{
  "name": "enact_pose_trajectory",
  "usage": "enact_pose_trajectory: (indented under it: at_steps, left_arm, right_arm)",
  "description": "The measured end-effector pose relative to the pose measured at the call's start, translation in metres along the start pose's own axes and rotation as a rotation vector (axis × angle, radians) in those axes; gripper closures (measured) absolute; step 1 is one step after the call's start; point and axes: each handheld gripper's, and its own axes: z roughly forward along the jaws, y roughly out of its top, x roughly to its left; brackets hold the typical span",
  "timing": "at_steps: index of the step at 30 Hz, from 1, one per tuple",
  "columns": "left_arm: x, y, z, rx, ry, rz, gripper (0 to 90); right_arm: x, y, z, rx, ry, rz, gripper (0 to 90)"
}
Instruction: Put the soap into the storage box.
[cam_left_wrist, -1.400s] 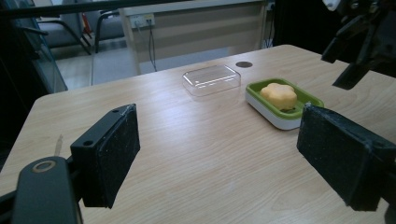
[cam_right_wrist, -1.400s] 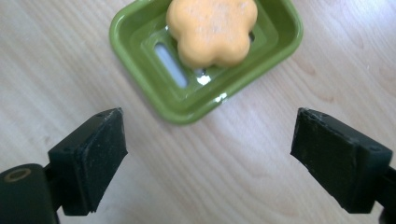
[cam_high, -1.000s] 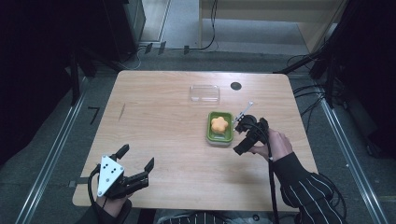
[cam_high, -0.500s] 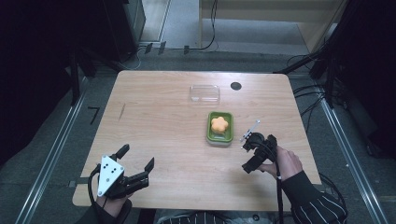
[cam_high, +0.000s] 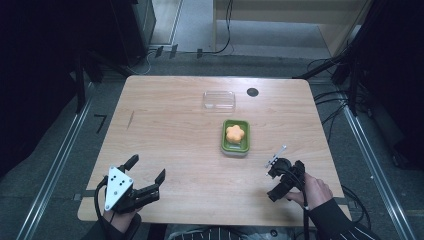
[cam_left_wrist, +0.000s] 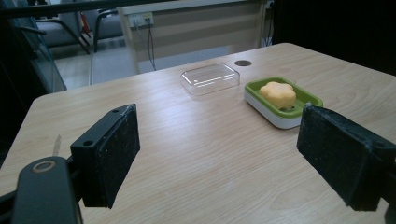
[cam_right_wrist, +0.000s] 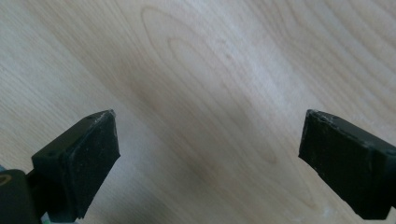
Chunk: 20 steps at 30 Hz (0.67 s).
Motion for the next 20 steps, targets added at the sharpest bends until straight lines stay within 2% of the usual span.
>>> enact_pose_trajectory:
  at_steps: [2,10,20]
  left_arm:
    - [0.000,0.000,0.000,-0.002,0.000,-0.001,13.7]
    - [0.000,0.000,-0.001,-0.002,0.000,-0.001,13.7]
    - [0.000,0.001,0.001,-0.005,-0.001,0.000,13.7]
  right_arm:
    - [0.002,-0.005,0.001,-0.008,-0.002,0.002,5.4]
    - [0.012,-0.020,0.008,0.033,0.016,0.007,5.8]
    - [0.011,-0.024,0.010,0.039,0.017,0.009,5.8]
